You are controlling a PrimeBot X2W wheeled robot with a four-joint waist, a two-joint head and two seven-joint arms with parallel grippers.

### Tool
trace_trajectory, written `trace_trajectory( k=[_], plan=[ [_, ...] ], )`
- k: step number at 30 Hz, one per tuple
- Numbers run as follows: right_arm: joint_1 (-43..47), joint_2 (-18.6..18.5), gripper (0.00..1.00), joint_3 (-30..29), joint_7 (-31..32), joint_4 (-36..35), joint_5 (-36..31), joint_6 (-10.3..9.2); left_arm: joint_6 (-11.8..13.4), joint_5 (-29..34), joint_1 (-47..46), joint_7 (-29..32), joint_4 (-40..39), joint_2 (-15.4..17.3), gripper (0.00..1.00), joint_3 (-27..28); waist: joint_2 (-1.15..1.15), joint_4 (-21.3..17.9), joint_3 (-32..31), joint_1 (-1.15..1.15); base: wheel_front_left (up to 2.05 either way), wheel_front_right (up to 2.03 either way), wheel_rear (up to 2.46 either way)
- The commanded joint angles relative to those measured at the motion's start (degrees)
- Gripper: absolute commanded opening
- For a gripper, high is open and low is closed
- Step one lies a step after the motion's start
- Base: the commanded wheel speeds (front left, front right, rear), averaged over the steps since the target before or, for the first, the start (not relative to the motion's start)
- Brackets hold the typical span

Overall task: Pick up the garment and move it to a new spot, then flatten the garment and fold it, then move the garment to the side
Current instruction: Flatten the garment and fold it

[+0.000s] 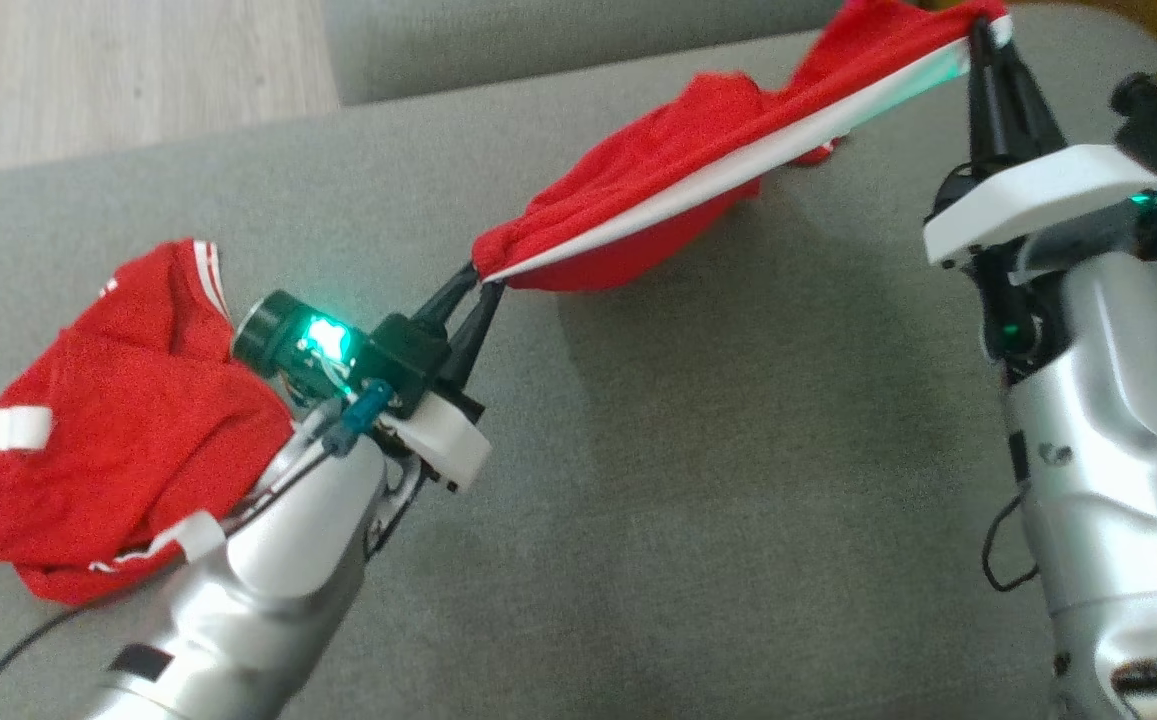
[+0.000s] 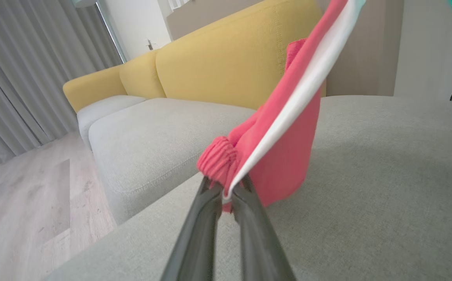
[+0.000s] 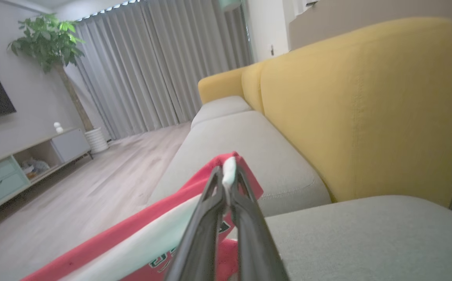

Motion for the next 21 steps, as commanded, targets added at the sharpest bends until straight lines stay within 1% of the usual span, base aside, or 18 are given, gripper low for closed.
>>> trace_trajectory(
  k=[1,6,11,15,16,21],
  plan=[
    [-0.3,0.1,0.00,0.6,0.7,-4.2,0.6,-0.04,0.0,0.5,-4.1,0.2,-2.1,2.3,0.00,2.0,0.00,-0.2,-1.8,0.01,0.00,0.00,0.00],
    [2.7,0.3,0.00,-1.2,5.1,-16.1,0.6,-0.04,-1.1,0.7,-7.7,2.8,-4.4,5.0,0.00,2.4,0.00,0.1,-4.9,0.01,0.00,0.00,0.00],
    [4.4,0.9,0.00,-3.0,8.0,-25.4,-0.4,-0.04,-2.1,0.4,-11.6,5.1,-6.7,7.1,0.00,3.2,0.00,0.8,-7.5,0.01,0.00,0.00,0.00],
    [5.9,1.2,0.00,-3.7,9.9,-31.1,-1.8,-0.04,-2.2,-0.1,-13.8,7.0,-9.1,8.1,0.00,4.0,0.00,1.5,-9.0,0.01,0.00,0.00,0.00],
    [5.9,1.2,0.00,-3.7,9.9,-31.1,-1.8,-0.04,-2.2,-0.1,-13.8,7.0,-9.1,8.1,0.00,4.0,0.00,1.5,-9.0,0.01,0.00,0.00,0.00],
    [9.2,1.3,0.00,-4.2,12.3,-37.1,-3.8,-0.04,-2.1,-1.9,-12.8,10.8,-13.2,9.8,0.00,4.9,0.00,2.3,-9.9,0.01,0.00,0.00,0.00]
  ],
)
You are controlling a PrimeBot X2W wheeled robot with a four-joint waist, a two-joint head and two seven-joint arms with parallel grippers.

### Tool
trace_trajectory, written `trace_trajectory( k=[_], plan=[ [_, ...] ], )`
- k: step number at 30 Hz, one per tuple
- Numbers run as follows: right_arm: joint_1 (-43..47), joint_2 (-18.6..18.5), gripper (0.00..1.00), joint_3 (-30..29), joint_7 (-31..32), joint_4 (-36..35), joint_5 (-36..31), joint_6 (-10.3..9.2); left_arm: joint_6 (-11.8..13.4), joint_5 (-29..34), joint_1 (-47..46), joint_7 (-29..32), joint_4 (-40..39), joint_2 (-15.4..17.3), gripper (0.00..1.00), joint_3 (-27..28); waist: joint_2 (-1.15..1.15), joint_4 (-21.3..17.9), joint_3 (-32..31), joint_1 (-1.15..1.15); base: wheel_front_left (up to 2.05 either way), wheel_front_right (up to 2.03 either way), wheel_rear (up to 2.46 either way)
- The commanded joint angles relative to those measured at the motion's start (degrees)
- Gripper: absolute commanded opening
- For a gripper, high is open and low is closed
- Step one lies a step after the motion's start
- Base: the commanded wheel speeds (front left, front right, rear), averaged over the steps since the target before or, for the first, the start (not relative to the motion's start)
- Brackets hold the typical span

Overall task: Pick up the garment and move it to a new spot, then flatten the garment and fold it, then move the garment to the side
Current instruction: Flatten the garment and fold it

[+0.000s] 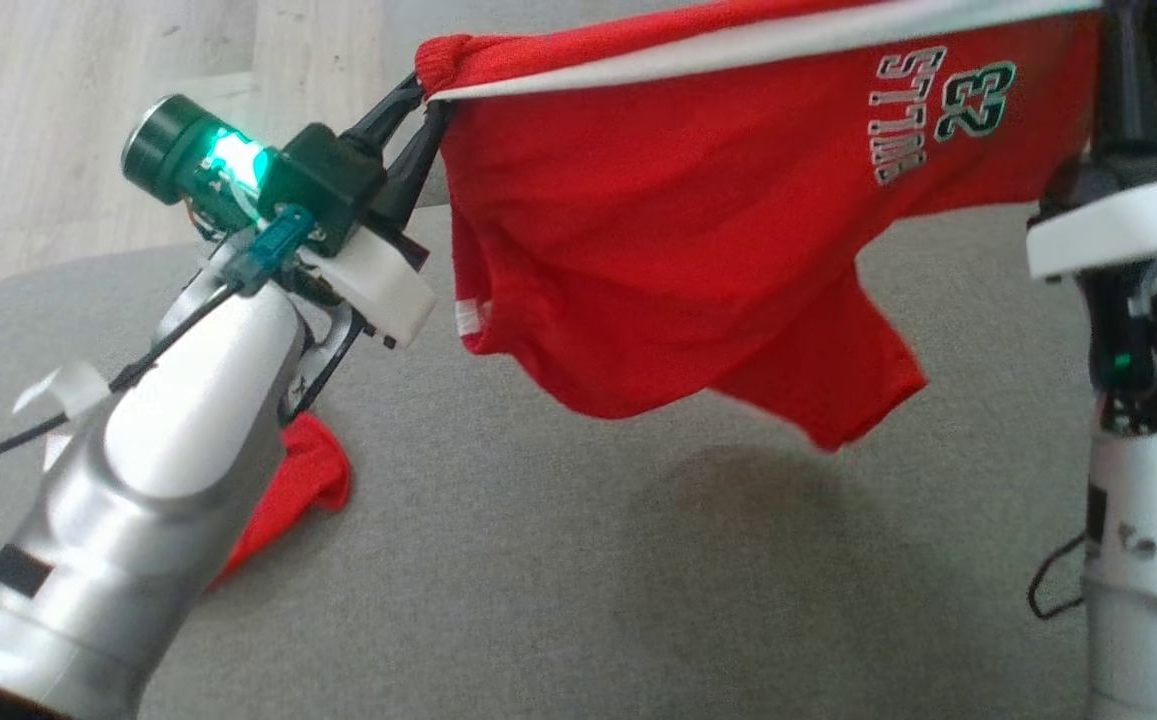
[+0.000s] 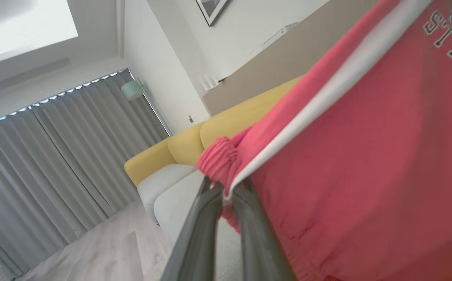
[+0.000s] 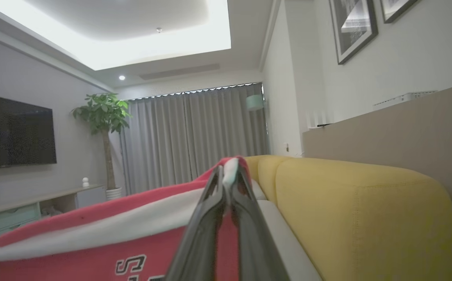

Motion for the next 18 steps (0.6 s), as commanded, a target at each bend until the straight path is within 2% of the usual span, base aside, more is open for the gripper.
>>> trace_trajectory(
  k=[1,6,11,14,18],
  plan=[
    [-0.8,0.8,0.00,0.8,0.8,-2.9,-0.1,-0.04,-0.1,-0.8,-1.9,1.3,-2.3,2.8,0.00,3.0,0.00,0.3,-0.1,0.01,0.00,0.00,0.00],
    [2.6,0.8,0.00,0.5,4.0,-6.2,-0.4,-0.04,-1.0,-5.8,2.7,7.8,-8.2,4.4,0.00,3.5,0.00,0.7,0.7,0.01,0.00,0.00,0.00],
    [2.2,0.8,0.00,-0.2,6.0,-5.9,0.0,-0.04,-1.7,-10.1,3.7,13.5,-11.6,6.1,0.00,4.5,0.00,0.6,4.0,0.01,0.00,0.00,0.00],
    [-1.7,0.8,0.00,0.1,6.6,-3.3,-0.4,-0.04,-2.4,-11.6,0.6,16.1,-11.9,7.1,0.00,5.0,0.00,0.3,8.1,0.01,0.00,0.00,0.00],
    [-11.7,0.8,0.00,0.6,4.9,4.1,-2.8,-0.04,-3.3,-14.1,-7.2,19.0,-8.7,7.4,0.00,5.6,0.00,-0.1,14.8,0.01,0.00,0.00,0.00]
  ],
)
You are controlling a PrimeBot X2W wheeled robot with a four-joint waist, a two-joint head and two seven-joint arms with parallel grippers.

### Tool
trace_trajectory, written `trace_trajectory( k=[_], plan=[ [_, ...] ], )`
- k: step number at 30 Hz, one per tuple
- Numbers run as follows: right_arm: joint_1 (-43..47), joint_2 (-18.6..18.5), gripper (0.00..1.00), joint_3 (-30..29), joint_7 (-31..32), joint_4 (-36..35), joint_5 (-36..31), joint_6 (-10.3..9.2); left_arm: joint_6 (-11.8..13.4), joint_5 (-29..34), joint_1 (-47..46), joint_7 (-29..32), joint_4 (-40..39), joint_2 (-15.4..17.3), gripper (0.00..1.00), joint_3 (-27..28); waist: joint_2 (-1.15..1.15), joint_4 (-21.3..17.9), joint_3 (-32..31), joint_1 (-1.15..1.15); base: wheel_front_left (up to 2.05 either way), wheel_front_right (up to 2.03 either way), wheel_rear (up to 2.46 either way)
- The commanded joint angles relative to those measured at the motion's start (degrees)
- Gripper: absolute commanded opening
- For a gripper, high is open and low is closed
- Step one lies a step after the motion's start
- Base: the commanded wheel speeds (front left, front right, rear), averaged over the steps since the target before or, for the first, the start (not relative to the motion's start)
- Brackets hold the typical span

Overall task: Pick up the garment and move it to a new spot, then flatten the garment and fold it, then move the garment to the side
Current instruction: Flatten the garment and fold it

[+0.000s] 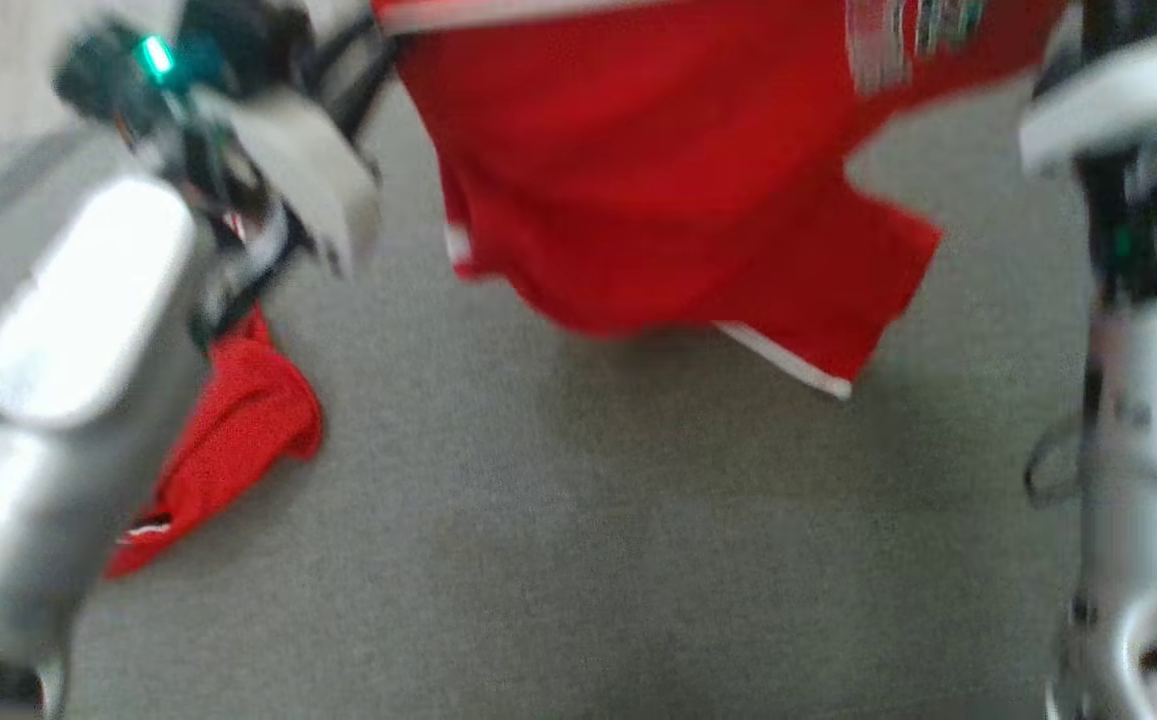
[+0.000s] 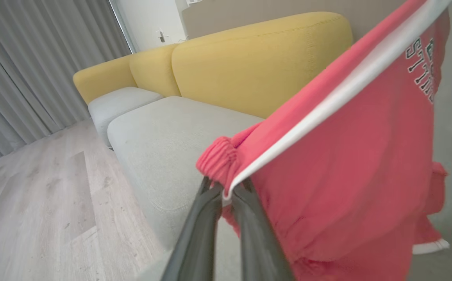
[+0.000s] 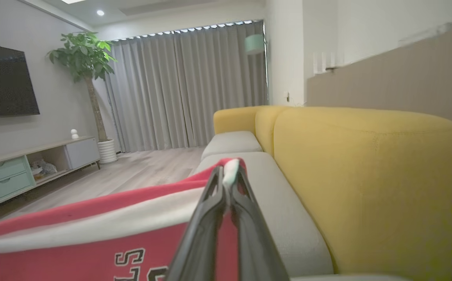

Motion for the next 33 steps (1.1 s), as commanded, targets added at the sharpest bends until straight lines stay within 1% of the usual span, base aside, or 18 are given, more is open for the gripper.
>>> trace_trajectory(
  k=[1,4,5,7,11,13,15,18,20,21,23,27,30,31,33],
  plan=[
    [-7.1,0.2,0.00,1.2,-1.9,0.6,-1.7,-0.04,0.0,-0.4,-6.8,0.3,0.4,2.9,0.00,3.4,0.00,-0.7,6.2,-0.01,0.00,0.00,0.00],
    [-17.0,0.2,0.00,1.0,-6.6,10.2,-4.1,-0.04,-0.3,-0.5,-14.6,-0.7,5.3,2.9,0.00,3.1,0.00,-1.3,10.3,-0.01,0.00,0.00,0.00],
    [-23.5,0.2,0.00,-0.1,-10.8,16.7,-5.3,-0.04,-0.4,-0.3,-19.8,-3.1,9.4,2.4,0.00,3.2,0.00,-1.2,12.1,-0.01,0.00,0.00,0.00],
    [-29.1,0.2,0.00,-1.7,-15.0,22.8,-6.4,-0.04,-0.4,0.5,-24.2,-6.2,13.4,1.8,0.00,3.3,0.00,-1.2,13.3,-0.01,0.00,0.00,0.00],
    [-36.5,0.2,0.00,-5.0,-23.0,33.3,-9.7,-0.04,-0.4,3.2,-29.7,-13.2,20.2,0.0,0.00,1.5,0.00,-0.9,13.9,-0.01,0.00,0.00,0.00],
    [-38.5,0.2,0.00,-5.9,-25.2,37.2,-10.9,-0.04,-0.4,3.9,-31.4,-16.5,22.5,-1.0,0.00,0.2,0.00,-0.7,14.5,-0.01,0.00,0.00,0.00],
    [-38.9,0.2,0.00,-6.1,-26.6,40.6,-11.3,-0.04,-0.4,4.1,-31.7,-19.7,24.4,-2.0,0.00,-1.2,0.00,-0.6,14.7,-0.01,0.00,0.00,0.00],
    [-37.2,0.2,0.00,-5.6,-27.4,45.1,-13.3,-0.04,-0.4,3.4,-30.0,-23.2,26.0,-3.4,0.00,-5.3,0.00,-0.3,15.1,-0.01,0.00,0.00,0.00],
    [-34.8,0.2,0.00,-4.9,-27.5,48.1,-14.6,-0.04,-0.4,2.4,-27.7,-24.7,26.9,-4.0,0.00,-8.6,0.00,-0.3,14.9,-0.01,0.00,0.00,0.00],
    [-34.8,0.2,0.00,-4.9,-27.5,48.1,-14.6,-0.04,-0.4,2.4,-27.7,-24.7,26.9,-4.0,0.00,-8.6,0.00,-0.3,14.9,-0.01,0.00,0.00,0.00],
    [-32.2,0.0,0.00,-4.7,-27.2,51.2,-15.6,-0.04,-0.4,0.9,-24.8,-25.6,27.4,-4.2,0.00,-12.1,0.00,-0.4,14.4,-0.01,0.00,0.00,0.00],
    [-27.8,-1.8,0.00,-2.7,-24.5,57.1,-16.0,-0.04,-0.4,-2.1,-18.6,-25.9,27.0,-3.5,0.00,-19.6,0.00,-0.5,12.9,-0.01,0.00,0.00,0.00],
    [-24.7,-3.3,0.00,-0.1,-22.3,60.8,-14.9,-0.04,-0.4,-4.0,-14.1,-25.7,25.7,-2.4,0.00,-24.8,0.00,-0.7,10.9,-0.01,0.00,0.00,0.00],
    [-23.0,-4.3,0.00,1.7,-21.2,62.5,-13.8,-0.04,-0.4,-5.5,-11.6,-25.6,24.7,-1.8,0.00,-26.8,0.00,-1.0,9.6,-0.01,0.00,0.00,0.00],
    [-21.2,-5.3,0.00,3.2,-20.2,63.6,-12.2,-0.04,-0.4,-6.4,-9.3,-25.5,23.9,-1.6,0.00,-28.2,0.00,-1.1,7.8,-0.01,0.00,0.00,0.00]
  ],
)
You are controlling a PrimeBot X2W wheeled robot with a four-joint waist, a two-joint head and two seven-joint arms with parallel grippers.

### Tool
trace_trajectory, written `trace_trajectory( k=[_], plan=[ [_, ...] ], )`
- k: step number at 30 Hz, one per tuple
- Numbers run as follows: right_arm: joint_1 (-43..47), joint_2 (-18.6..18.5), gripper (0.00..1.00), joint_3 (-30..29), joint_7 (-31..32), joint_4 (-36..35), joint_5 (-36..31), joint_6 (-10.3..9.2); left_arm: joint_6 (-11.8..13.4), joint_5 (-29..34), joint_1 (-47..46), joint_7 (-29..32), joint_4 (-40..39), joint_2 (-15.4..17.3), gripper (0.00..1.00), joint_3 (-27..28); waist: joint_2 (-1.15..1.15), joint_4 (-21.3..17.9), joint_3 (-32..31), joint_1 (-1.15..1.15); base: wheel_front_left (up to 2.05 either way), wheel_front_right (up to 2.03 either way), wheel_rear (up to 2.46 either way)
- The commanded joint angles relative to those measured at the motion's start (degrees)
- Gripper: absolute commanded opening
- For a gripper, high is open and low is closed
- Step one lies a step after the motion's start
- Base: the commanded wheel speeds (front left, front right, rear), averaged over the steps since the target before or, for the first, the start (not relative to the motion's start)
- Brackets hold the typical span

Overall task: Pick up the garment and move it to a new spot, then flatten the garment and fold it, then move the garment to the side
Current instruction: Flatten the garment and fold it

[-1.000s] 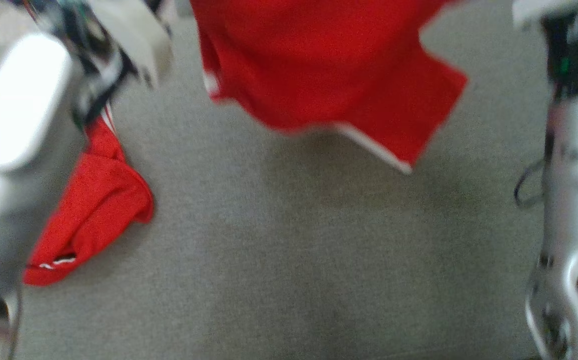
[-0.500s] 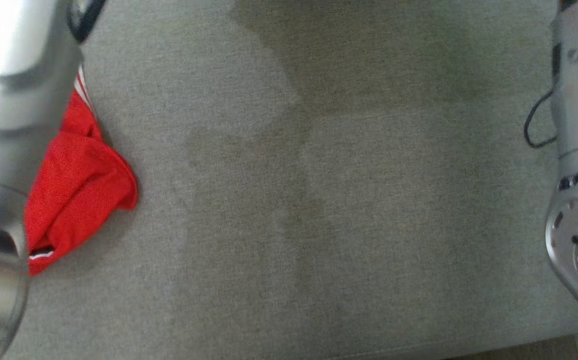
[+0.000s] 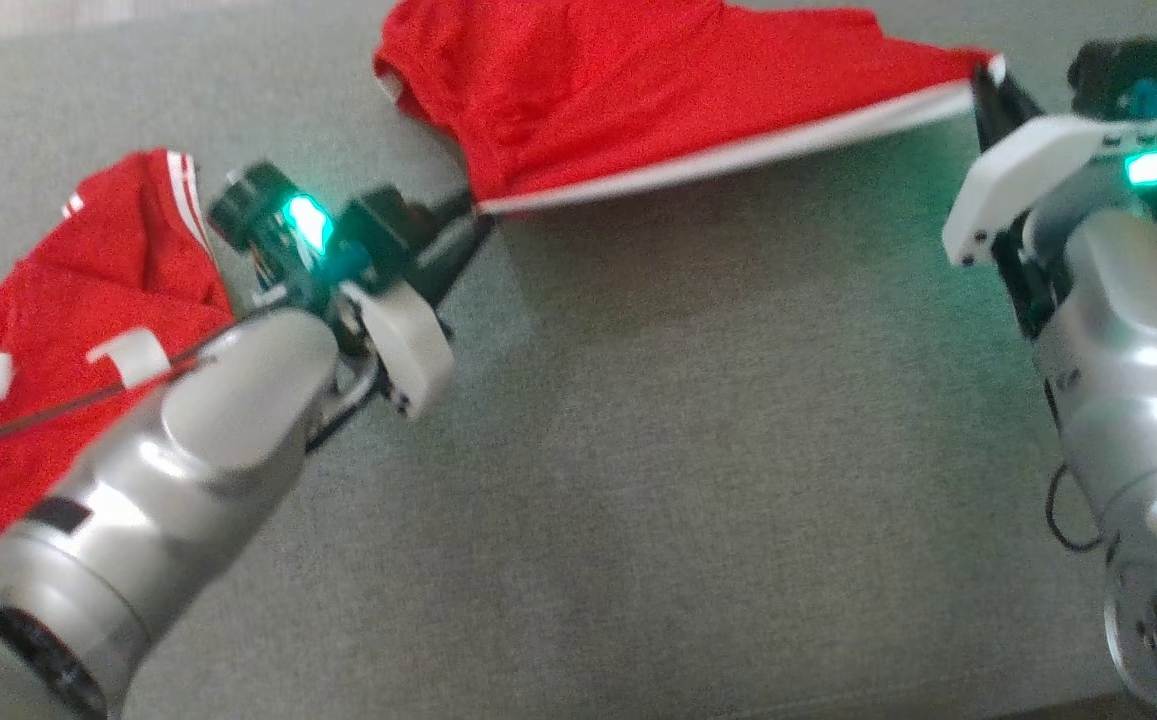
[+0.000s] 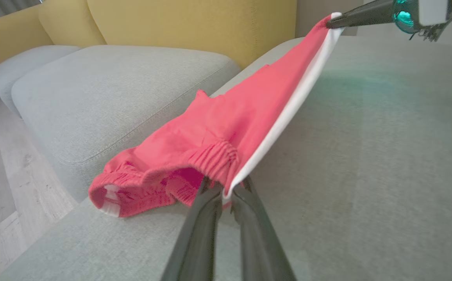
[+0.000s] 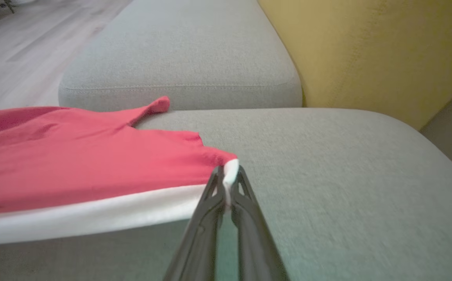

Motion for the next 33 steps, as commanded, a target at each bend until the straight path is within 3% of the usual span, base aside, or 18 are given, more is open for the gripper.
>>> trace_trajectory(
  k=[1,9,19,27,33],
  plan=[
    [0.5,-0.9,0.00,1.6,0.7,-1.0,1.4,-0.05,0.1,-0.7,-0.9,0.1,-1.5,2.2,0.00,1.2,0.00,-0.4,-2.4,0.00,0.00,0.00,0.00],
    [7.0,-4.0,0.00,7.9,4.7,-0.7,8.4,-0.05,2.8,-2.6,6.6,1.6,-5.9,0.4,0.00,-0.6,0.00,-1.1,-7.4,0.00,0.00,0.00,0.00],
    [16.0,-8.8,0.00,11.8,8.9,-7.6,17.2,-0.05,8.0,-2.9,13.6,4.9,-14.9,-0.7,0.00,-3.0,0.00,-2.1,-12.6,0.00,0.00,0.00,0.00],
    [24.1,-13.4,0.00,9.4,13.3,-18.5,20.7,-0.05,11.4,-3.9,17.5,7.5,-22.9,-1.1,0.00,-3.7,0.00,-2.2,-13.7,0.00,0.00,0.00,0.00],
    [27.3,-13.6,0.00,5.2,16.2,-28.1,19.6,-0.05,12.9,-4.5,17.4,8.0,-25.3,-1.0,0.00,-2.8,0.00,-1.0,-11.7,0.00,0.00,0.00,0.00]
  ],
)
